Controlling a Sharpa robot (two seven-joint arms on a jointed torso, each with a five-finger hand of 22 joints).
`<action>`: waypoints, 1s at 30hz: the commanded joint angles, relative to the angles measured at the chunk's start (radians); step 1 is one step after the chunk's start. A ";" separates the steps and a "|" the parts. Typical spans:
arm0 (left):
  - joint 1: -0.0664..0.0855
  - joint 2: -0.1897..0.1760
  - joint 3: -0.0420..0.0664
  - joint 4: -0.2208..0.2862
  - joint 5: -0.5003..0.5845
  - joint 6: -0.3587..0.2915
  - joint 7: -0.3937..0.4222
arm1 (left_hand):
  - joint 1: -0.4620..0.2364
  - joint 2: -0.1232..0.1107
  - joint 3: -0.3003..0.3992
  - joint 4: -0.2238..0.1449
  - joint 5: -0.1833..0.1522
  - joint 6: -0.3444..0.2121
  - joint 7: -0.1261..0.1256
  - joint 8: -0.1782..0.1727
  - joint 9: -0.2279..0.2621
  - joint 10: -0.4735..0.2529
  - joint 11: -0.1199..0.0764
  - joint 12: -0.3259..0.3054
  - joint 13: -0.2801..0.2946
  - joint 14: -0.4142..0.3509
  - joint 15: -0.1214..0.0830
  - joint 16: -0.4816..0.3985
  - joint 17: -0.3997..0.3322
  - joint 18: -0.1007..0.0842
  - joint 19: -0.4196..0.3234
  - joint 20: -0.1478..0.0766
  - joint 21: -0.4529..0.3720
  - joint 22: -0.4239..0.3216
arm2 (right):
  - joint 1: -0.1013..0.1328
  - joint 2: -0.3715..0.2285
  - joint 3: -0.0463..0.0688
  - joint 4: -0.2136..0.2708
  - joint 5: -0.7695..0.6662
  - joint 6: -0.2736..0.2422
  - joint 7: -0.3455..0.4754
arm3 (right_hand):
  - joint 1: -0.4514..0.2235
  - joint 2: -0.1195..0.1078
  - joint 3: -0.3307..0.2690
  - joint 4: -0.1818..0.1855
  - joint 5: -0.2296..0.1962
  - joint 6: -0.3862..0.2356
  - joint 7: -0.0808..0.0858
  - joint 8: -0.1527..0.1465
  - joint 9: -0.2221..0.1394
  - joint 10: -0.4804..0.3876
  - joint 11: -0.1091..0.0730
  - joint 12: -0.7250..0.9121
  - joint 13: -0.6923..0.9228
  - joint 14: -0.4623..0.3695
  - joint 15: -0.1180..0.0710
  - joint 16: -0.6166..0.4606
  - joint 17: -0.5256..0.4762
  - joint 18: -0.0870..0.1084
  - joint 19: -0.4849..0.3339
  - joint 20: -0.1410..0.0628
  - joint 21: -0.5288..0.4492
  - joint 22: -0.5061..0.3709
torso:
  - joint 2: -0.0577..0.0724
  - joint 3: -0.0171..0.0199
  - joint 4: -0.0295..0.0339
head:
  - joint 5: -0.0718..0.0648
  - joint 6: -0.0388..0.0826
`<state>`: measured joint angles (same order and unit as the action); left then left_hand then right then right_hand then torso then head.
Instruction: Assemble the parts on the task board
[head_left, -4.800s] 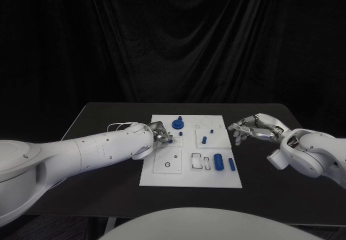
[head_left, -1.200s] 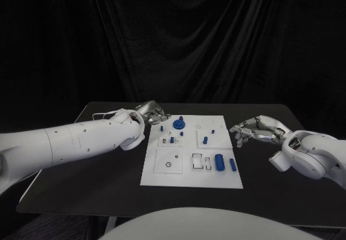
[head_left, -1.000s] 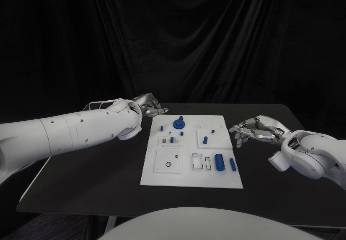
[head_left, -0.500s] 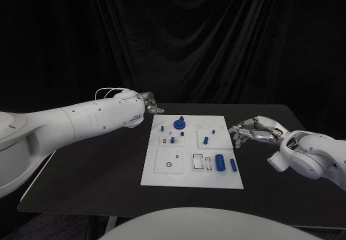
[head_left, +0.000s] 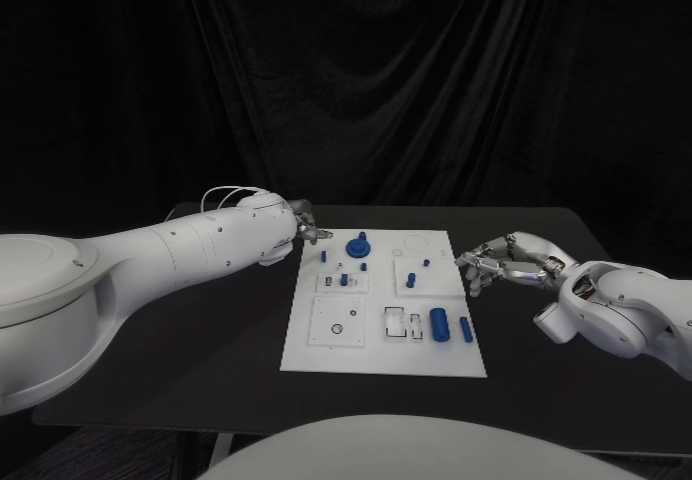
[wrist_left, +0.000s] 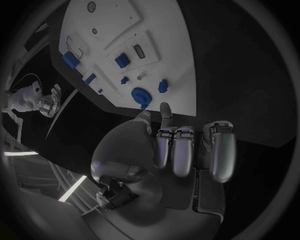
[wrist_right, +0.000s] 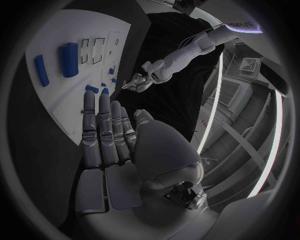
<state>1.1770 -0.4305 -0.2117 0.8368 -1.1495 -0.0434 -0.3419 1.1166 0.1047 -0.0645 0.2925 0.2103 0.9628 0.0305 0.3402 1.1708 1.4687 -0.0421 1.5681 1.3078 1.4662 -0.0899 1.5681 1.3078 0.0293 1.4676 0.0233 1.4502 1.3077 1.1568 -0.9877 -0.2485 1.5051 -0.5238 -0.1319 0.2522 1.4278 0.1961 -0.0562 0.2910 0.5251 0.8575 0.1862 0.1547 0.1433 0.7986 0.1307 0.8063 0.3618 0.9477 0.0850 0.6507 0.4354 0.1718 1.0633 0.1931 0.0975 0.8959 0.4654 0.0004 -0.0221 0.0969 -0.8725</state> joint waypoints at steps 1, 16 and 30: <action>-0.006 0.010 0.001 -0.017 -0.003 0.042 0.022 | -0.010 0.002 -0.008 0.000 -0.008 0.005 0.003 -0.007 -0.003 0.102 0.008 0.003 0.263 0.105 0.009 0.003 0.263 0.004 0.025 0.009 -0.006 0.219 | -0.002 -0.002 0.001 0.001 -0.002 0.010 -0.006 | 0.001 -0.006 0.004 0.001 -0.005 0.003 0.004 -0.003 -0.001 -0.004 0.000 -0.006 -0.002 -0.009 0.000 -0.004 -0.002 0.008 -0.006 -0.002 -0.005 -0.001 | -0.001 0.0004 0.0006 | 0.001 0.000; -0.021 0.026 0.001 -0.036 -0.003 0.066 0.021 | -0.010 0.002 -0.009 -0.001 -0.010 0.005 0.003 -0.009 -0.005 0.102 0.008 0.003 0.263 0.105 0.009 0.003 0.263 0.005 0.023 0.009 -0.009 0.218 | -0.003 -0.001 0.001 0.000 -0.002 0.012 -0.008 | 0.000 -0.007 0.004 0.000 -0.005 0.003 0.004 -0.003 -0.001 -0.004 0.000 -0.006 -0.002 -0.008 0.000 -0.003 -0.002 0.008 -0.006 -0.002 -0.005 -0.002 | -0.002 0.0002 0.0015 | -0.001 0.000; -0.035 0.034 0.001 -0.048 -0.003 0.088 0.020 | 0.007 0.009 -0.009 -0.004 0.013 -0.006 0.008 -0.028 -0.017 0.102 0.013 0.003 0.263 0.105 0.014 0.003 0.263 0.009 0.012 0.013 -0.027 0.212 | -0.003 -0.003 0.001 0.002 -0.002 0.012 -0.008 | 0.000 -0.007 0.004 0.000 -0.005 0.003 0.004 -0.003 -0.001 -0.004 0.000 -0.005 -0.002 -0.008 0.000 -0.003 -0.002 0.008 -0.006 -0.002 -0.005 -0.002 | -0.002 0.0006 0.0007 | 0.000 0.000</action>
<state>1.1440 -0.3994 -0.2115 0.7895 -1.1519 0.0272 -0.3337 1.1204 0.1081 -0.0672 0.2896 0.2200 0.9592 0.0341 0.3153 1.1544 1.4653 -0.0386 1.5681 1.3078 1.4671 -0.0837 1.5681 1.3076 0.0295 1.4690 0.0293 1.4263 1.3075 1.1562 -0.9897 -0.2485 1.5052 -0.5238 -0.1289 0.2517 1.4278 0.1961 -0.0562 0.2910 0.5251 0.8575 0.1862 0.1547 0.1435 0.7986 0.1307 0.8063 0.3611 0.9477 0.0850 0.6507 0.4348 0.1717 1.0634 0.1931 0.0975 0.8960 0.4629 0.0009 -0.0208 0.0964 -0.8725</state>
